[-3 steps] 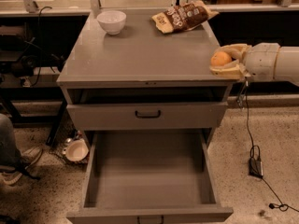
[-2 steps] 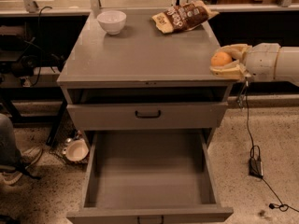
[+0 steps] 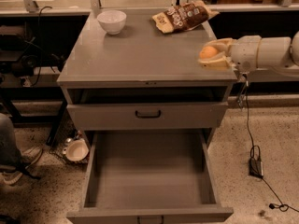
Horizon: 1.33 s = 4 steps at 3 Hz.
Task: Pick orange from middle drawer and place on counter
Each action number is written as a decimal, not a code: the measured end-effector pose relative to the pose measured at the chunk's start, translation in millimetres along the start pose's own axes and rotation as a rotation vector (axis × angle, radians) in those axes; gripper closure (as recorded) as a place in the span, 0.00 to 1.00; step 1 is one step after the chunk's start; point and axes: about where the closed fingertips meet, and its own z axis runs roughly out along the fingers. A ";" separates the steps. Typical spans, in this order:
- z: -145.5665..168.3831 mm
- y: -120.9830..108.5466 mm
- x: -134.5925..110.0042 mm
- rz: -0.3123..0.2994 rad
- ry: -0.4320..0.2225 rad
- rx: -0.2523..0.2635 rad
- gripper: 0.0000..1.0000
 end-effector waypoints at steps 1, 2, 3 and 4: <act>31.8 -14.3 8.6 0.038 0.026 -0.033 1.00; 59.3 -22.1 18.4 0.061 0.064 -0.060 1.00; 80.4 -28.5 26.0 0.092 0.082 -0.066 1.00; 93.0 -37.9 27.8 0.148 0.061 -0.049 1.00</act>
Offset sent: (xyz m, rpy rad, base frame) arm 0.0825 0.0364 -0.0390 -0.0569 0.1545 -0.0003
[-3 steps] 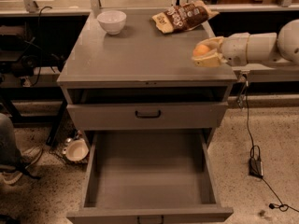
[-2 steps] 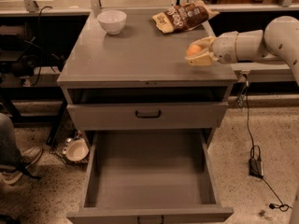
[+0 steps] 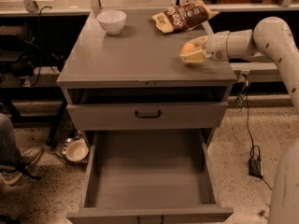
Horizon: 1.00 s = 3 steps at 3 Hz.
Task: Pick orange from middle drawer and place on counter
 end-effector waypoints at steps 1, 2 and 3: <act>11.6 -6.6 1.7 0.072 0.005 0.008 1.00; 18.0 -8.0 3.8 0.103 0.029 0.001 1.00; 21.3 -9.5 3.6 0.124 0.036 -0.008 0.82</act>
Offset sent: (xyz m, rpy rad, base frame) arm 0.0221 0.0033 -0.0077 0.0207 0.1326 -0.0713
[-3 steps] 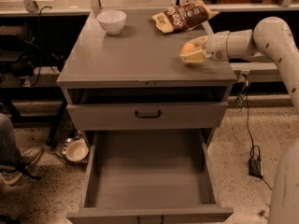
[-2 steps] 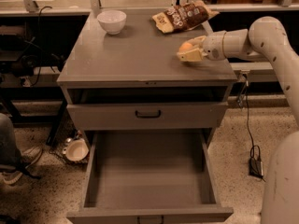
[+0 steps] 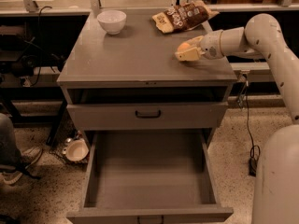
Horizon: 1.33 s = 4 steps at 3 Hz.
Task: Pick orange from middle drawer and place on counter
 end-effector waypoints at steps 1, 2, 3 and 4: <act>2.4 0.1 0.7 0.017 -0.002 -0.009 0.59; 0.8 -0.2 0.0 0.027 -0.011 -0.011 0.36; -1.9 -0.3 -0.3 0.035 -0.028 -0.014 0.13; -6.0 -0.5 -0.2 0.046 -0.050 -0.011 0.00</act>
Offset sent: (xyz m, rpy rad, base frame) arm -0.0012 -0.0094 0.0060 0.0381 0.0172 -0.0115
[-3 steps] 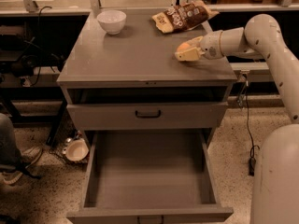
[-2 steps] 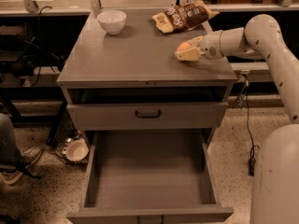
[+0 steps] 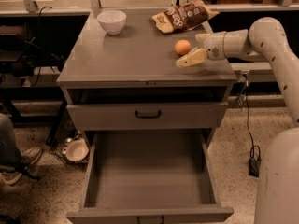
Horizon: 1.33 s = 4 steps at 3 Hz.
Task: Pick orange from middle drawer and place on counter
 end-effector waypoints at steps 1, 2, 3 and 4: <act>-6.8 -0.8 -1.1 -0.002 -0.006 0.006 0.00; -25.8 -6.4 -6.4 -0.004 -0.016 0.038 0.00; -48.1 -12.3 -10.0 -0.005 -0.025 0.076 0.00; -104.5 -24.9 -12.6 -0.002 -0.035 0.175 0.00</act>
Offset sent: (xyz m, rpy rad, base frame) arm -0.0180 -0.0584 0.0424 0.0083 -0.0645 -0.0961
